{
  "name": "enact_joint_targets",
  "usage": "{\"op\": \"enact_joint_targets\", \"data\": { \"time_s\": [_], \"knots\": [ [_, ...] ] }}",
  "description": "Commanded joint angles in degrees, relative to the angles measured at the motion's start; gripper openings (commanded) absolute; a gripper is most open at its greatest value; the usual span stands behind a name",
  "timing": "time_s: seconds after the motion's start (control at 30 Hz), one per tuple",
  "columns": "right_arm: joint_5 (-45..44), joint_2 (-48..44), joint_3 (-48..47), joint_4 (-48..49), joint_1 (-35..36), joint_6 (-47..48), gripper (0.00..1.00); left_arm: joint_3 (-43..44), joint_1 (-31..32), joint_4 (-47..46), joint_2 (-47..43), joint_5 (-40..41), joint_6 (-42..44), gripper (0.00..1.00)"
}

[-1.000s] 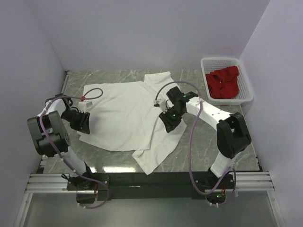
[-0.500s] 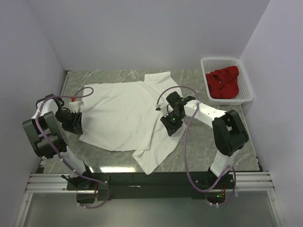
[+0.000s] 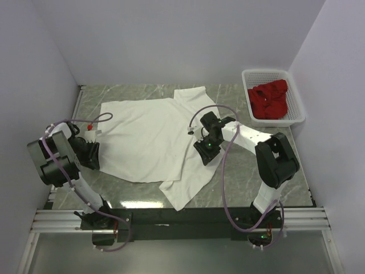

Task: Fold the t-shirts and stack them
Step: Flatten the tshirt out

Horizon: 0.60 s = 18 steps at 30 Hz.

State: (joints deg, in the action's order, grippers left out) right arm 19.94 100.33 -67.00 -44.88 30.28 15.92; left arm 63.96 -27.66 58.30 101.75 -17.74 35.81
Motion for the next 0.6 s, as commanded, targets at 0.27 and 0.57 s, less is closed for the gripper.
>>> {"op": "enact_joint_targets", "data": {
  "time_s": [0.27,0.57],
  "knots": [
    [-2.5,-0.1,1.3,-0.8,0.4,2.4,0.34,-0.5,0.1,4.7,-2.8,-0.9,1.3,0.01],
    [-5.4,-0.8,2.3,-2.3,0.4,3.3,0.33,-3.3,-0.8,12.8,-13.7,14.6,2.7,0.0]
  ]
}}
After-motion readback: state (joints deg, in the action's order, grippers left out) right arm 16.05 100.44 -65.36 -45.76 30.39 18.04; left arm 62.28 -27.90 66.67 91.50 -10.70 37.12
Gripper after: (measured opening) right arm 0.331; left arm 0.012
